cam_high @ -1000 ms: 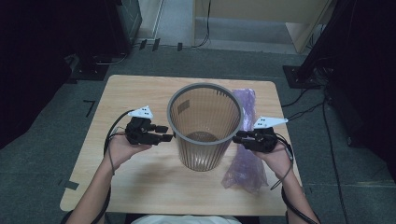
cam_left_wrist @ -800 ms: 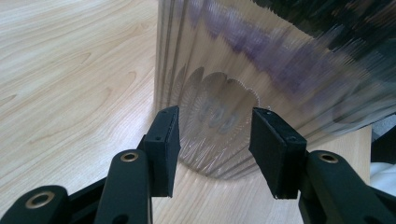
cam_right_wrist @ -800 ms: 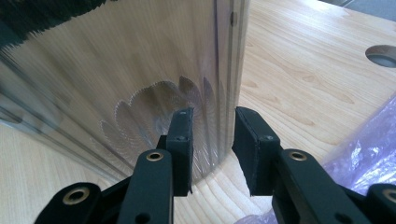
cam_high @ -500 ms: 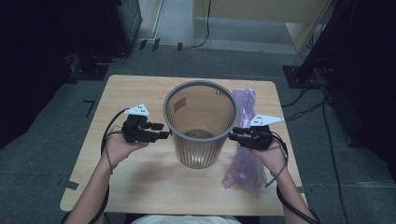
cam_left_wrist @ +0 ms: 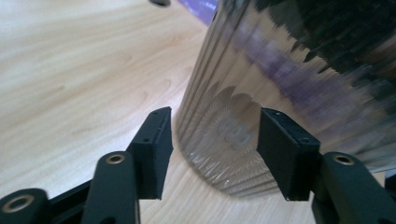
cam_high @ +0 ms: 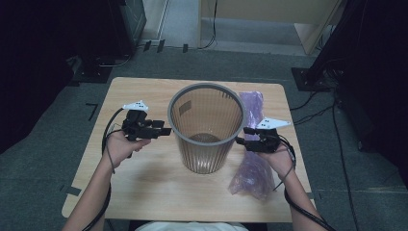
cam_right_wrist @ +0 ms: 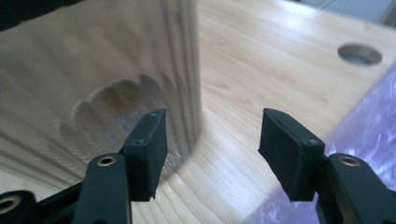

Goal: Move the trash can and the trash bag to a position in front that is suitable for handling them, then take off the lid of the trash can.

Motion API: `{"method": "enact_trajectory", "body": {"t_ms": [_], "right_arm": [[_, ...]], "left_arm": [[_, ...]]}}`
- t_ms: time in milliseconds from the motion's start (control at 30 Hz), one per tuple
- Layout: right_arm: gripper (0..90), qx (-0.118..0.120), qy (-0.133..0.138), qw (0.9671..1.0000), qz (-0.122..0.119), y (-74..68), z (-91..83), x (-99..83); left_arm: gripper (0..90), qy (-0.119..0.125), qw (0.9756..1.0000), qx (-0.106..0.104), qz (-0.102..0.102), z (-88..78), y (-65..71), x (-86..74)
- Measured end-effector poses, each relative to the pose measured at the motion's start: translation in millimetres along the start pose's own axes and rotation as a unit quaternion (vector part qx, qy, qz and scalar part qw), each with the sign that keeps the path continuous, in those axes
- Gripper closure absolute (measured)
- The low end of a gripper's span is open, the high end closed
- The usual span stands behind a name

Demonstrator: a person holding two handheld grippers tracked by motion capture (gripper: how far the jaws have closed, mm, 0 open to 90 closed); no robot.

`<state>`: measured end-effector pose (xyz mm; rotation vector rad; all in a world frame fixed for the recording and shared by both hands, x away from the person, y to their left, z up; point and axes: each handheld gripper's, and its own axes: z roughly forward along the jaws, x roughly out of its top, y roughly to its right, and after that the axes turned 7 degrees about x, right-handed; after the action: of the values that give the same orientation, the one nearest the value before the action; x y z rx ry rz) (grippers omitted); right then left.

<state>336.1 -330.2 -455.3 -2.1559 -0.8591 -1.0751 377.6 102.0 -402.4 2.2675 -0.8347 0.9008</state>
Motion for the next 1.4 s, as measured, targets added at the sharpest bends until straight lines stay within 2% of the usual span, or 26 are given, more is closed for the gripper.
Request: {"method": "enact_trajectory", "body": {"t_ms": [100, 167, 233, 433, 533, 667, 1033, 1400], "right_arm": [[38.1, -0.008, -0.012, 0.9999, 0.000, 7.4, 3.3, -5.9], [36.3, -0.014, -0.014, 0.9998, -0.002, 11.4, 3.7, -8.6], [34.7, -0.018, -0.010, 0.9997, 0.008, 18.0, 3.5, -11.0], [32.1, -0.030, -0.011, 0.9994, 0.016, 26.9, 3.3, -13.2], [31.4, -0.034, -0.013, 0.9993, 0.010, 30.0, 2.7, -14.1], [31.1, -0.044, -0.015, 0.9987, 0.022, 41.4, 0.8, -19.7], [30.0, -0.052, -0.025, 0.9979, 0.030, 48.2, 2.0, -25.5], [29.6, -0.061, -0.024, 0.9976, 0.021, 51.1, 2.0, -27.5]], "left_arm": [[41.3, 0.005, 0.9999, 0.005, 0.015, 2.4, -2.2, 0.6], [38.7, 0.005, 0.9998, 0.010, 0.018, 4.5, -4.5, 2.1], [37.6, 0.001, 0.9998, 0.014, 0.017, 6.8, -7.1, 4.0], [37.1, -0.002, 0.9999, 0.010, 0.011, 6.2, -9.7, 7.8], [37.2, 0.001, 0.9998, 0.012, 0.019, 3.5, -8.1, 9.1], [37.4, -0.002, 0.9999, 0.006, 0.012, 2.6, -10.8, 12.0], [38.0, -0.010, 0.9998, 0.011, 0.016, 1.9, -16.0, 22.3], [38.4, -0.013, 0.9996, 0.013, 0.021, 1.4, -14.9, 33.4]]}}
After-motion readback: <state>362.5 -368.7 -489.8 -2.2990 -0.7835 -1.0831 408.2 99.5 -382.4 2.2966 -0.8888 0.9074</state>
